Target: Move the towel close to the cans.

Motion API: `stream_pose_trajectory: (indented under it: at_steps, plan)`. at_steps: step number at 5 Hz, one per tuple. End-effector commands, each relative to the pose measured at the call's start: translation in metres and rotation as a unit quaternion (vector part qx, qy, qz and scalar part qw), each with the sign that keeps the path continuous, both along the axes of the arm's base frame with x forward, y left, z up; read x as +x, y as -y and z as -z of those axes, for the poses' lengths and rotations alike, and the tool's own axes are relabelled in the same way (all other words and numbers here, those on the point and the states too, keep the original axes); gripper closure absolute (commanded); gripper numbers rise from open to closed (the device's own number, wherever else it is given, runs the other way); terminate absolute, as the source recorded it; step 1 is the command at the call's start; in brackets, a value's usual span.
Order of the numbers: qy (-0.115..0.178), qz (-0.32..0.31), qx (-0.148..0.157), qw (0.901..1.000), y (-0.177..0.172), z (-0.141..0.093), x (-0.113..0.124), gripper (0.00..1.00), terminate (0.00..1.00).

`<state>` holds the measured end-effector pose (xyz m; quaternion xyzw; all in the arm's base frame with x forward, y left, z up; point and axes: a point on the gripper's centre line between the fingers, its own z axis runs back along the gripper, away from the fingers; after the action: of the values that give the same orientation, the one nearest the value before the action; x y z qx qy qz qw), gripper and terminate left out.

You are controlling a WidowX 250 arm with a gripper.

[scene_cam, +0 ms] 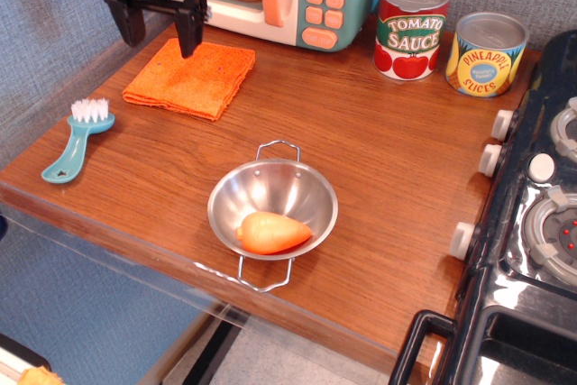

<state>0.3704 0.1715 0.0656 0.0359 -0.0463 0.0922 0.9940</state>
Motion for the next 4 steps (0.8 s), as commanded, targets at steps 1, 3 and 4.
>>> stream_pose_trajectory:
  at_steps: [1, 3, 4]
  plan:
    - [0.002, 0.007, 0.027, 0.9996, -0.017, 0.007, 0.029, 0.0, 0.0]
    - [0.008, -0.005, 0.028, 0.9995, -0.019, 0.027, 0.032, 0.0, 0.0]
    - [0.001, 0.004, 0.017, 0.9998, -0.011, 0.036, 0.031, 0.0, 0.0]
